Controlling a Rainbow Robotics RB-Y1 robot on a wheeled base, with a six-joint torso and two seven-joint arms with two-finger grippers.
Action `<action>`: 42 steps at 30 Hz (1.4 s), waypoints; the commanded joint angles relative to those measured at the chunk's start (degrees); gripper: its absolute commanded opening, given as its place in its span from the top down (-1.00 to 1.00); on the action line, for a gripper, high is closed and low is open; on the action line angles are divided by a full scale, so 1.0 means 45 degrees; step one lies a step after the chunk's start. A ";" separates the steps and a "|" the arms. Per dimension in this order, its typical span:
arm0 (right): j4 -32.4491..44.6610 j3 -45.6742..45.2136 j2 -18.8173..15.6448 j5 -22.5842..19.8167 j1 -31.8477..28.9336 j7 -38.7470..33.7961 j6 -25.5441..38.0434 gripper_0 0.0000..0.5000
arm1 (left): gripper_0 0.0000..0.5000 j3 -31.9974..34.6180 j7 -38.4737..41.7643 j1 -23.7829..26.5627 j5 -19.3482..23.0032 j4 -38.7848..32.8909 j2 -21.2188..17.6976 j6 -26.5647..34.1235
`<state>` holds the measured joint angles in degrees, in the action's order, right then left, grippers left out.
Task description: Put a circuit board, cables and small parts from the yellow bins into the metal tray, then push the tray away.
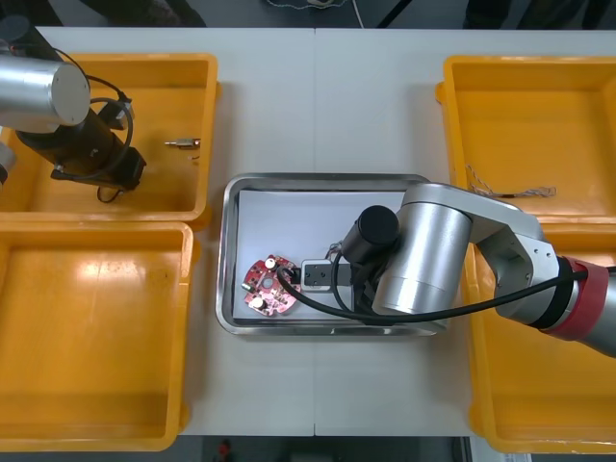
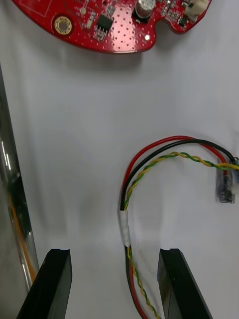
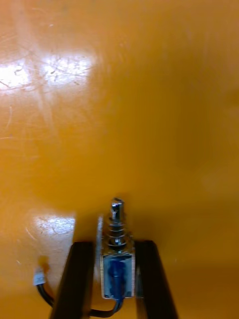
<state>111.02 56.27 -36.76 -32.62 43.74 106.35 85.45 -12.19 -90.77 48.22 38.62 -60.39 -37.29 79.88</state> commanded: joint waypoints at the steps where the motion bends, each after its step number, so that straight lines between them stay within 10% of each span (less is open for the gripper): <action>1: 0.0876 0.0132 -0.0504 0.0297 -0.0032 -0.0371 -0.0064 -1.00 | 1.00 -0.0142 -0.0650 -0.0208 0.0070 -0.0155 0.0103 -0.0115; 13: 0.1735 -0.0571 -0.0699 0.0609 -0.0384 -0.0605 0.0405 -1.00 | 1.00 -0.0084 -0.0532 -0.0208 0.0089 -0.0780 -0.0248 0.0003; 31: 0.4587 -0.5063 0.0512 0.0570 -0.0618 -0.0742 0.5455 -1.00 | 1.00 0.1362 0.0054 -0.0188 -0.0731 -0.4354 -0.0619 0.3538; 42: 0.4997 -0.8520 -0.0074 -0.2145 -0.1009 -0.1015 0.5455 -1.00 | 1.00 0.1362 0.2397 -0.0188 -0.0790 -0.7616 -0.0033 0.6135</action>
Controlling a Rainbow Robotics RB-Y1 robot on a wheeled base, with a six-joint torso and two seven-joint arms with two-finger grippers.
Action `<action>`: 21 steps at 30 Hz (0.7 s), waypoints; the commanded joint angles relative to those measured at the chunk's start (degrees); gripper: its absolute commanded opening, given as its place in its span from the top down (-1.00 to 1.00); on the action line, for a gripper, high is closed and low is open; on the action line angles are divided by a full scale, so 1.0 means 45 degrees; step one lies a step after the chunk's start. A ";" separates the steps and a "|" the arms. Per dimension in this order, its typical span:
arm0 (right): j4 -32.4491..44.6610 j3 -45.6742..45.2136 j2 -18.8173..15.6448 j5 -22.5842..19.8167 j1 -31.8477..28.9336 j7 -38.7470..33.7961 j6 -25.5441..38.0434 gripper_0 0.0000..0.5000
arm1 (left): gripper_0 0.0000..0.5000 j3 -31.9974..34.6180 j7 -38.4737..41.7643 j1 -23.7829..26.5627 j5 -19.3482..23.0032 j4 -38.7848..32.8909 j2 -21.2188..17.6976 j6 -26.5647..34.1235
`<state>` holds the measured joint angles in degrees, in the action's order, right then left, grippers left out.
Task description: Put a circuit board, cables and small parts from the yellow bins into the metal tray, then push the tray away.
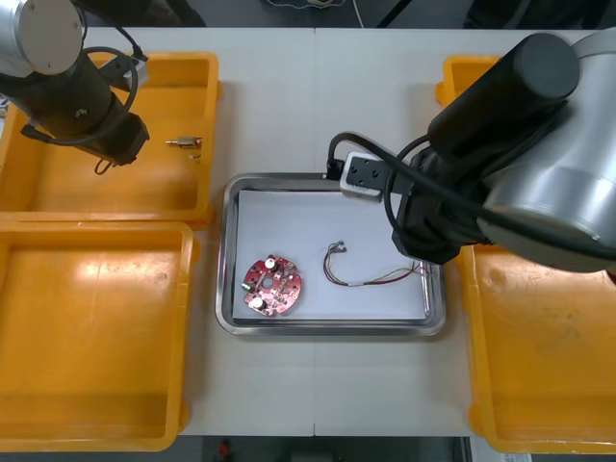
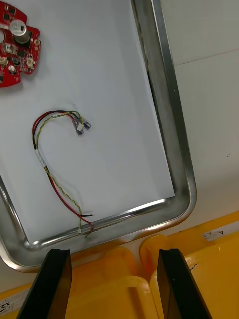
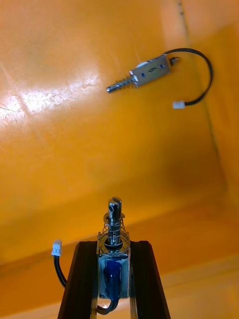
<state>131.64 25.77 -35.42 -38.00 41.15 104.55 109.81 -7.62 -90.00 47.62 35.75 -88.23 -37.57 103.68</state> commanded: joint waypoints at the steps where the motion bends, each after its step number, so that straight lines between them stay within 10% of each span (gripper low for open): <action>1: 0.0415 -0.2152 -0.0469 -0.1184 -0.0531 -0.0616 0.0042 -1.00 | 1.00 0.0347 0.2462 -0.0054 -0.0170 -0.1741 0.0186 0.1081; 21: -0.1674 -0.6644 -0.1523 -0.0950 -0.1312 -0.1143 0.0042 -1.00 | 1.00 -0.2642 0.7423 -0.0074 -0.1264 -0.4944 0.2822 0.1404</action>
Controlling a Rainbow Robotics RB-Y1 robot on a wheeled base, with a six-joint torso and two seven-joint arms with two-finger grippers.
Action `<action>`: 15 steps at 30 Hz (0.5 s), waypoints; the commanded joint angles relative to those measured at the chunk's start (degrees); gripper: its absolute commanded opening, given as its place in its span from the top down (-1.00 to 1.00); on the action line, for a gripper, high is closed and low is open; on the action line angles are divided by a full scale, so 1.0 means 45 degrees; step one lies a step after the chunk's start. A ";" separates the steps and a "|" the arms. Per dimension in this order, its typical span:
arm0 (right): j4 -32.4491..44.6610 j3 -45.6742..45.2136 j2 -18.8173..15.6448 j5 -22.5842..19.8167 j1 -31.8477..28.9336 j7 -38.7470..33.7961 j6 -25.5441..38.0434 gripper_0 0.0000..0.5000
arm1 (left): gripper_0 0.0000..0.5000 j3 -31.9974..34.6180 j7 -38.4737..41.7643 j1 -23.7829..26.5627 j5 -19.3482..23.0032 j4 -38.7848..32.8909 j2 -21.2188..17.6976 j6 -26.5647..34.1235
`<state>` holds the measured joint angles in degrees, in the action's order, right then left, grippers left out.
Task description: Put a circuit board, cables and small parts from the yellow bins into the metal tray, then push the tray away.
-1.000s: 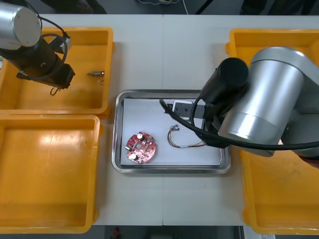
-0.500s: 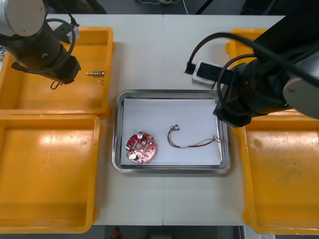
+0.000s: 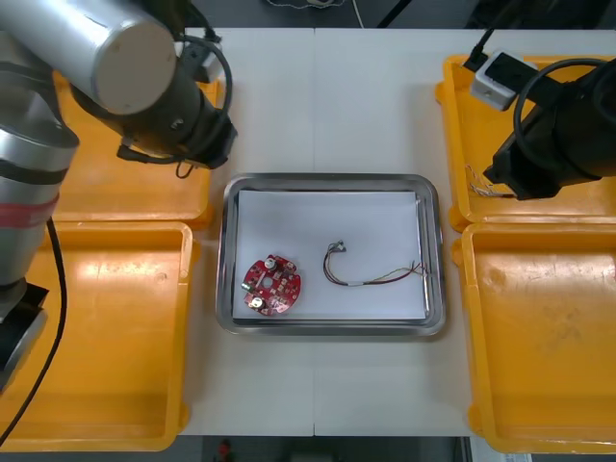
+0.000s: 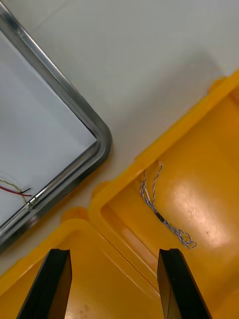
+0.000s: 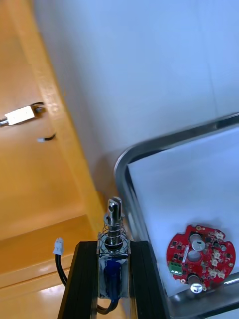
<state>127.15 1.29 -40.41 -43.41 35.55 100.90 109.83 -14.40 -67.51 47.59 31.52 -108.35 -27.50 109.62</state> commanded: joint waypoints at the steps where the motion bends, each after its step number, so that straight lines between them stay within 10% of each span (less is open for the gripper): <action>1: -0.0794 -0.1342 -0.0416 0.0292 -0.0068 -0.0293 0.0038 -1.00 | 0.99 -0.1292 0.2561 -0.0067 -0.0383 -0.0453 0.0623 0.0084; 15: -0.3665 -0.2162 -0.0377 0.0604 0.0733 -0.0175 0.0038 -1.00 | 0.99 -0.3772 0.4221 -0.0966 -0.1535 0.0601 0.1131 -0.2349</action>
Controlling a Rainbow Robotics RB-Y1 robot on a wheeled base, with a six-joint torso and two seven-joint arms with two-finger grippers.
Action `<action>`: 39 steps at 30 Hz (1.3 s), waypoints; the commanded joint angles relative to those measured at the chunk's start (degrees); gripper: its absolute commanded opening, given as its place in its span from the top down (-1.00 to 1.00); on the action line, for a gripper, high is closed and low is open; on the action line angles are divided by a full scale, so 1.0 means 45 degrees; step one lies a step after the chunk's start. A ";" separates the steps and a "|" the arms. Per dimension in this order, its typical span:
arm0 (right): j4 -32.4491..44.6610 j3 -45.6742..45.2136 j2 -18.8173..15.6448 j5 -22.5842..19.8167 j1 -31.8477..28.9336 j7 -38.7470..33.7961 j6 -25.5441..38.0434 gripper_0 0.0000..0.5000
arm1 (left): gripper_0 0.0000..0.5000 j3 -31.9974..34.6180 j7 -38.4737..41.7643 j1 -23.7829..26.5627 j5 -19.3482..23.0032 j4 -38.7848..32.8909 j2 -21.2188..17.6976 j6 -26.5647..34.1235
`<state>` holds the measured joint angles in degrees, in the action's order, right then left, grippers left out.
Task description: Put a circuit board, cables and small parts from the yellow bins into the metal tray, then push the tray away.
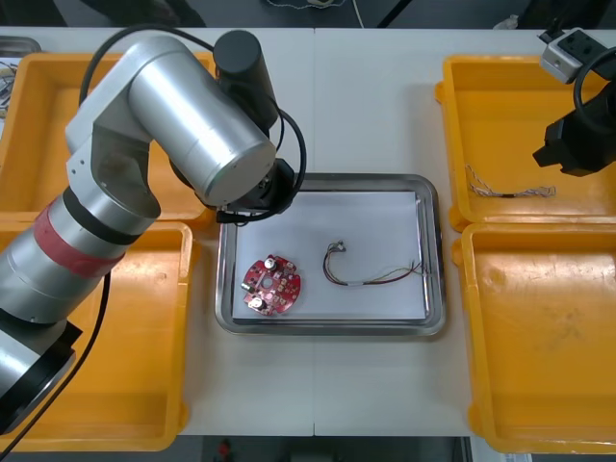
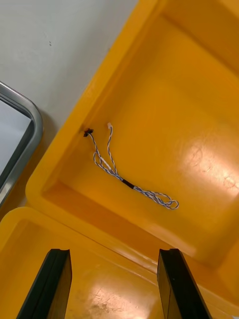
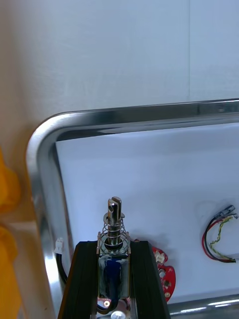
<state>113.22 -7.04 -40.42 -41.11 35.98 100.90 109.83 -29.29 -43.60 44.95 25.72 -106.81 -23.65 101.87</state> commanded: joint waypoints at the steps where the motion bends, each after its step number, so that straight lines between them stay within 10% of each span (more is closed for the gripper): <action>1: -0.1059 -0.0310 -0.0393 0.0093 0.0755 -0.0098 0.0038 -1.00 | 1.00 -0.0738 -0.1053 -0.0418 -0.0364 0.0630 0.0274 -0.1055; 18: -0.4848 0.0237 -0.0217 0.0914 0.2298 0.0430 0.0038 -1.00 | 1.00 -0.1109 -0.0974 -0.0496 -0.0618 0.2505 0.0450 -0.2871; 31: -0.5141 0.0003 0.1600 0.4292 0.2884 -0.1152 0.0038 -1.00 | 0.98 -0.1304 -0.0955 -0.0554 -0.0833 0.3150 0.0450 -0.3359; 33: -0.5180 -0.0036 0.1795 0.4546 0.2981 -0.1680 0.0038 -1.00 | 0.88 -0.1304 -0.0955 -0.0574 -0.0814 0.3150 0.0450 -0.3379; 35: -0.5453 -0.0251 0.2049 0.4683 0.3118 -0.2519 0.0038 -1.00 | -0.09 -0.1304 -0.0935 -0.0594 -0.0833 0.3170 0.0450 -0.3398; 39: -0.5785 -0.0739 0.2303 0.4839 0.3274 -0.3535 0.0038 -1.00 | -0.82 -0.1304 -0.0877 -0.0594 -0.0814 0.3150 0.0450 -0.3418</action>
<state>87.59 -7.40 -31.49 -20.29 47.52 87.55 109.83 -34.22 -44.39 42.71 22.60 -92.04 -22.92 87.11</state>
